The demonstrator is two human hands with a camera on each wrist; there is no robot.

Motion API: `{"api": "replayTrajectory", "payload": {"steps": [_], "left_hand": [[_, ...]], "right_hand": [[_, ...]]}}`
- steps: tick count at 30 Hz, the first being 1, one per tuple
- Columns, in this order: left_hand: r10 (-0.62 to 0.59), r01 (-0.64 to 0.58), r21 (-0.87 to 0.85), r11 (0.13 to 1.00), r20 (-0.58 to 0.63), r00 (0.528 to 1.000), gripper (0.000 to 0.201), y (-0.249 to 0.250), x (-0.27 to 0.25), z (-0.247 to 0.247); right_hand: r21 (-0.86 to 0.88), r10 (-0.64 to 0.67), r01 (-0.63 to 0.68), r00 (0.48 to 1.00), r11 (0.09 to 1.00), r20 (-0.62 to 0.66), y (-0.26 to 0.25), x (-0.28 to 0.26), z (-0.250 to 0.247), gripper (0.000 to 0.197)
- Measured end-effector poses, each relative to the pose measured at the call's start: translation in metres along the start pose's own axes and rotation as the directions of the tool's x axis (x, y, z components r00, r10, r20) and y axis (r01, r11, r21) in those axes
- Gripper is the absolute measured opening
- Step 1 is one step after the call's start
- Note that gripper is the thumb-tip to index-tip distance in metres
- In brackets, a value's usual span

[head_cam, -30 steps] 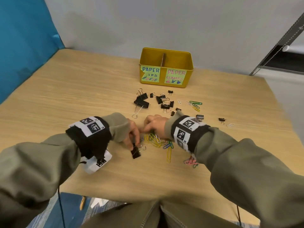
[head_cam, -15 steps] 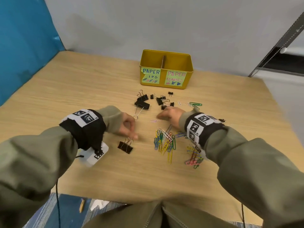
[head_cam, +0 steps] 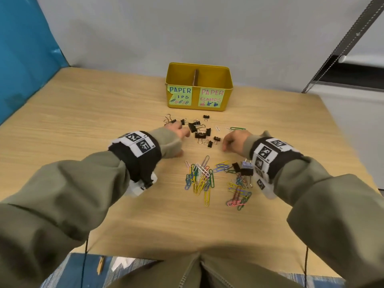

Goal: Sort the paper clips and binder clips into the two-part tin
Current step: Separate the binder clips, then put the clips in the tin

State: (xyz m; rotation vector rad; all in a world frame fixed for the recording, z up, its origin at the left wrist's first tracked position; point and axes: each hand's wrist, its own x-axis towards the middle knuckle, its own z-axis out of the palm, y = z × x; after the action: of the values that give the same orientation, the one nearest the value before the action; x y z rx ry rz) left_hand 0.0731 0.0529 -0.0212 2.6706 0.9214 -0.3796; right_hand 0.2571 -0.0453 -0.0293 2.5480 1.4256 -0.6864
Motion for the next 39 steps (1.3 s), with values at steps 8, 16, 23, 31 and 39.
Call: {"api": "replayTrajectory", "payload": {"steps": [8,16,23,31,39], "left_hand": [[0.228,-0.243,0.075,0.967,0.164,0.96,0.065,0.056,0.014,0.028],[-0.001,0.09,-0.193,0.977,0.416,0.909,0.049,0.077,0.026,0.032],[0.075,-0.069,-0.033,0.997,0.253,0.964,0.049,0.061,0.019,0.031],[-0.094,0.203,-0.292,0.935,0.35,0.932,0.05,0.069,0.025,0.03],[0.291,-0.323,0.048,0.945,0.32,0.901,0.062,0.105,0.009,0.04]], "right_hand": [[-0.003,-0.042,0.043,0.979,0.999,0.2,0.018,-0.007,0.009,0.03],[0.0,0.057,-0.057,0.997,0.998,-0.046,0.02,0.008,0.005,0.029],[-0.151,0.038,-0.032,0.999,0.988,0.032,0.022,-0.002,-0.002,0.01],[-0.332,0.057,0.032,0.965,0.943,0.254,0.037,-0.011,0.001,0.061],[-0.42,0.086,-0.026,0.989,0.907,0.123,0.048,-0.012,0.003,0.033]]}}
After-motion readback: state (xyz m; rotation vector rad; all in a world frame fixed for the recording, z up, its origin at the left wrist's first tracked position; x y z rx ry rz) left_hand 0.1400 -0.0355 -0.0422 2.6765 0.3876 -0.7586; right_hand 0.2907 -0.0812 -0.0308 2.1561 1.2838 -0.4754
